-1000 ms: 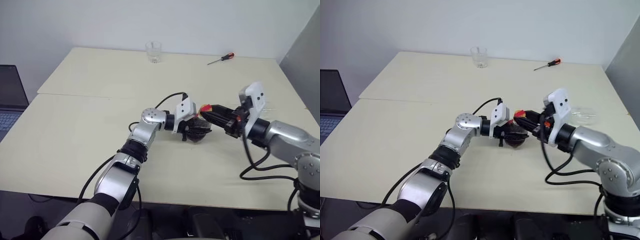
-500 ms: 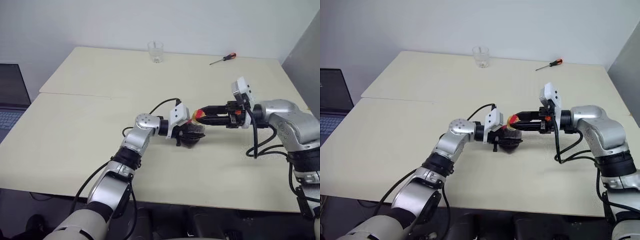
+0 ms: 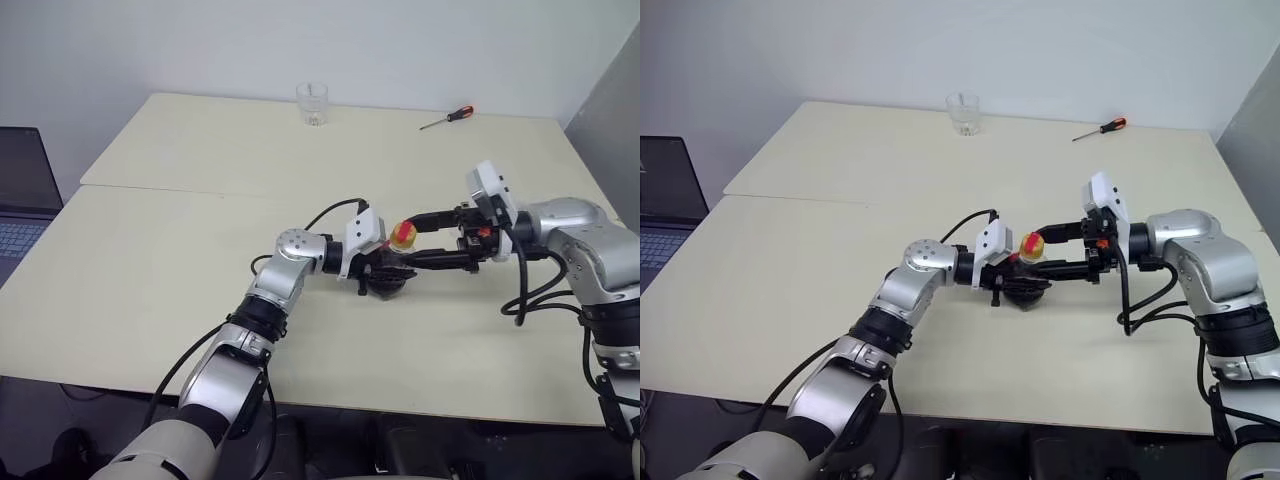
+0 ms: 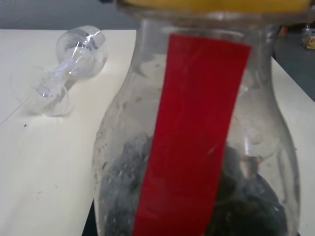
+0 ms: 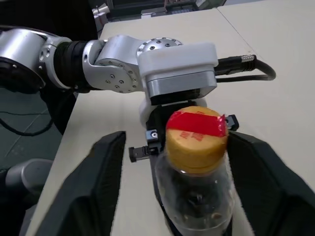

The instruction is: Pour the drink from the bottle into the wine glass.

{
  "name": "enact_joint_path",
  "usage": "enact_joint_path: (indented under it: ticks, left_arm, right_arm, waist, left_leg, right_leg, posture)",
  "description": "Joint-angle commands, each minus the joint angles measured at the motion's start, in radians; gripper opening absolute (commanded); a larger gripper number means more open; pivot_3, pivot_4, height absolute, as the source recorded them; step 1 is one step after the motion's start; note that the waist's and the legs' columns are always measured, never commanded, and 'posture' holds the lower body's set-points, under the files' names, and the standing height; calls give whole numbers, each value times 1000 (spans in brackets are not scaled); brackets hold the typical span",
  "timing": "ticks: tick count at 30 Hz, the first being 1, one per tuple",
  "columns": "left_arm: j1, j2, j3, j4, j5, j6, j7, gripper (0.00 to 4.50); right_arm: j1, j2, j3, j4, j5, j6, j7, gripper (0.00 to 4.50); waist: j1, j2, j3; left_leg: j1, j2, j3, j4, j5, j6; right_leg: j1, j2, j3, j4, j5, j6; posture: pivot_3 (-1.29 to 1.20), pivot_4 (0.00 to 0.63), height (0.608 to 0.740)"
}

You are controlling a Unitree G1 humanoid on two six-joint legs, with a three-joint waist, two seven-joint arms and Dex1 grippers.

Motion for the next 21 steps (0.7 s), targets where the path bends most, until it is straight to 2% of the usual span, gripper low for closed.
enact_joint_path:
  ticks: [1, 4, 9, 12, 19, 21]
  left_arm:
    - [-35, -10, 17, -39, -29, -24, 0, 1269]
    - [-39, -10, 18, -34, -31, -25, -3, 1269]
    - [-41, -13, 26, -27, -37, -18, 3, 1268]
    - [-36, -18, 26, -31, -33, -16, 9, 1268]
    - [-22, -33, 16, -26, -28, -15, 0, 1268]
    - [-30, -37, 19, -8, -25, -21, 3, 1268]
  right_arm:
    - [11, -33, -69, -45, 27, 26, -12, 4500]
    - [68, -63, -176, -103, 45, 43, -81, 4500]
    - [177, -51, -351, -184, 38, 61, -295, 4500]
    - [292, 16, -449, -412, 119, 194, -507, 4500]
    - [349, 243, -463, -812, 281, 411, -995, 4500]
    - [317, 316, -417, -859, 224, 479, -1170, 4500]
  waist:
    - [0, 0, 0]
    - [0, 0, 0]
    - [0, 0, 0]
    - [0, 0, 0]
    - [-6, 1, 0]
    - [-6, 1, 0]
  left_leg:
    - [0, 0, 0, 0, 0, 0]
    - [0, 0, 0, 0, 0, 0]
    - [0, 0, 0, 0, 0, 0]
    - [0, 0, -1, -1, 0, 0]
    - [1, 0, -7, 0, 0, 0]
    - [1, 0, -8, 0, 0, 0]
  right_leg:
    - [0, 0, 0, 0, 0, 0]
    - [0, 0, 0, 0, 0, 0]
    - [0, 0, 0, 0, 0, 1]
    - [0, 0, 0, 0, 0, 1]
    - [1, 1, 0, 2, -2, 4]
    - [2, 1, 0, 2, -2, 4]
  posture:
    - [0, 150, 740]
    - [0, 150, 740]
    - [0, 150, 740]
    - [0, 150, 740]
    - [0, 150, 740]
    - [0, 150, 740]
